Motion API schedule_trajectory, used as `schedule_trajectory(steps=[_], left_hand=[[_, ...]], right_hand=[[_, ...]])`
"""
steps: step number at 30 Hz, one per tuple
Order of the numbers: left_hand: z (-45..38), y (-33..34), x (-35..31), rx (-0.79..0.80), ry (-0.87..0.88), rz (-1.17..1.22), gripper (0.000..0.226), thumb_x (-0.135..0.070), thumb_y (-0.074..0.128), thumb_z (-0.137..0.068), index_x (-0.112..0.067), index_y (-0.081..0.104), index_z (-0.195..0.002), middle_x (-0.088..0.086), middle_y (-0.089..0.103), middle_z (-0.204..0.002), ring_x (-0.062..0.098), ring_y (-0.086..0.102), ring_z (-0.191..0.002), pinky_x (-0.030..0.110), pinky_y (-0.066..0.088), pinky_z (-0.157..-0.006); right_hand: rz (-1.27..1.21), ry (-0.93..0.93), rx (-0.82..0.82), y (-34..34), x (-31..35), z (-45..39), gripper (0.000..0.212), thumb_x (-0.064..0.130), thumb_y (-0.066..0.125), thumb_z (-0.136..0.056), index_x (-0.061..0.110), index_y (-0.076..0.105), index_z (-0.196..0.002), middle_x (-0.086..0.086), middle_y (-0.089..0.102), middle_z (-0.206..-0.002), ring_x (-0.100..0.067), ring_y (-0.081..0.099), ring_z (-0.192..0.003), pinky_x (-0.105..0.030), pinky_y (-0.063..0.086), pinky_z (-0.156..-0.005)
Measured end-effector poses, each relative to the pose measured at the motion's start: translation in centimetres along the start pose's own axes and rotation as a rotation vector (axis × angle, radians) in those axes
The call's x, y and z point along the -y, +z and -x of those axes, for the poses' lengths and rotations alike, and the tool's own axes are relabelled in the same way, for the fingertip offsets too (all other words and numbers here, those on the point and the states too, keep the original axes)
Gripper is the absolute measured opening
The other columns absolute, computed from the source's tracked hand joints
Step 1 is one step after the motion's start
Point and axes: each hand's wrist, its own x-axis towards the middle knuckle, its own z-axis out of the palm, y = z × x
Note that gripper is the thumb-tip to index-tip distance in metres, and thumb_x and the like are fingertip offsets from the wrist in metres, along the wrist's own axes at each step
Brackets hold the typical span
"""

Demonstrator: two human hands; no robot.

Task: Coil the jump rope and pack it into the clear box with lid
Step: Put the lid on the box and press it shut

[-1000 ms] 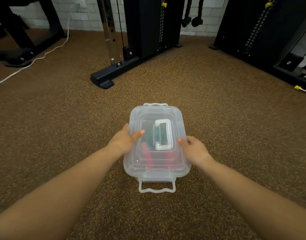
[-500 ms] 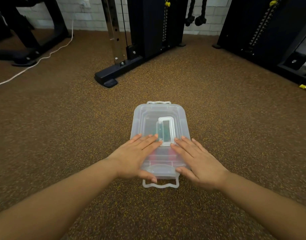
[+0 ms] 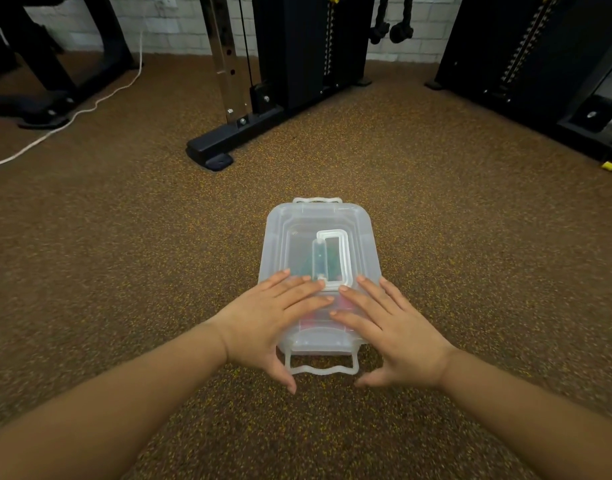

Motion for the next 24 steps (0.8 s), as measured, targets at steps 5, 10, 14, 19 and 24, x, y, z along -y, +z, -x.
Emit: schedule_trajectory(steps=[5, 10, 14, 19, 24], left_hand=[[0.0, 0.1, 0.0, -0.022, -0.008, 0.041, 0.112, -0.08, 0.049, -0.064, -0.033, -0.008, -0.149, -0.004, -0.004, -0.161, 0.015, -0.006, -0.147, 0.039, -0.01, -0.118], [0.2, 0.6, 0.3, -0.043, 0.013, 0.039, 0.09, -0.065, 0.038, -0.081, -0.03, -0.007, -0.15, 0.003, 0.0, -0.161, 0.021, 0.001, -0.148, 0.045, -0.002, -0.119], [0.1, 0.9, 0.6, -0.046, 0.024, 0.037, 0.083, -0.057, 0.039, -0.084, -0.025, 0.002, -0.151, 0.007, 0.01, -0.16, 0.026, 0.013, -0.147, 0.047, 0.004, -0.119], [0.0, 1.2, 0.8, -0.053, 0.042, 0.055, 0.076, -0.052, 0.034, -0.086, -0.028, 0.003, -0.151, 0.005, 0.013, -0.16, 0.026, 0.016, -0.146, 0.047, 0.008, -0.119], [-0.1, 1.1, 0.8, -0.138, -0.01, 0.17, 0.074, -0.059, 0.023, -0.088, -0.027, 0.004, -0.151, -0.002, 0.01, -0.16, 0.012, 0.005, -0.147, 0.041, 0.004, -0.12]], right_hand=[[-0.046, 0.013, -0.03, -0.2, 0.1, 0.0, 0.084, 0.076, 0.044, -0.078, 0.029, 0.028, -0.145, -0.01, 0.034, -0.152, -0.036, 0.024, -0.142, -0.059, 0.022, -0.112], [-0.132, 0.011, -0.029, 0.2, -0.1, 0.1, 0.065, 0.067, 0.033, -0.09, 0.031, 0.03, -0.144, -0.005, 0.025, -0.157, -0.031, 0.01, -0.147, -0.055, 0.013, -0.116], [-0.175, 0.013, -0.036, 0.5, -0.2, -0.1, 0.059, 0.061, 0.028, -0.094, 0.03, 0.029, -0.145, -0.003, 0.025, -0.157, -0.031, 0.008, -0.147, -0.055, 0.007, -0.116], [-0.211, 0.009, -0.068, 0.4, -0.5, -0.1, 0.053, 0.057, 0.026, -0.096, 0.034, 0.029, -0.143, -0.003, 0.029, -0.154, -0.029, 0.011, -0.147, -0.056, 0.012, -0.116], [-0.195, 0.016, -0.093, -0.7, -0.4, -0.3, 0.058, 0.064, 0.032, -0.09, 0.031, 0.039, -0.137, -0.001, 0.042, -0.145, -0.026, 0.026, -0.142, -0.053, 0.015, -0.116]])
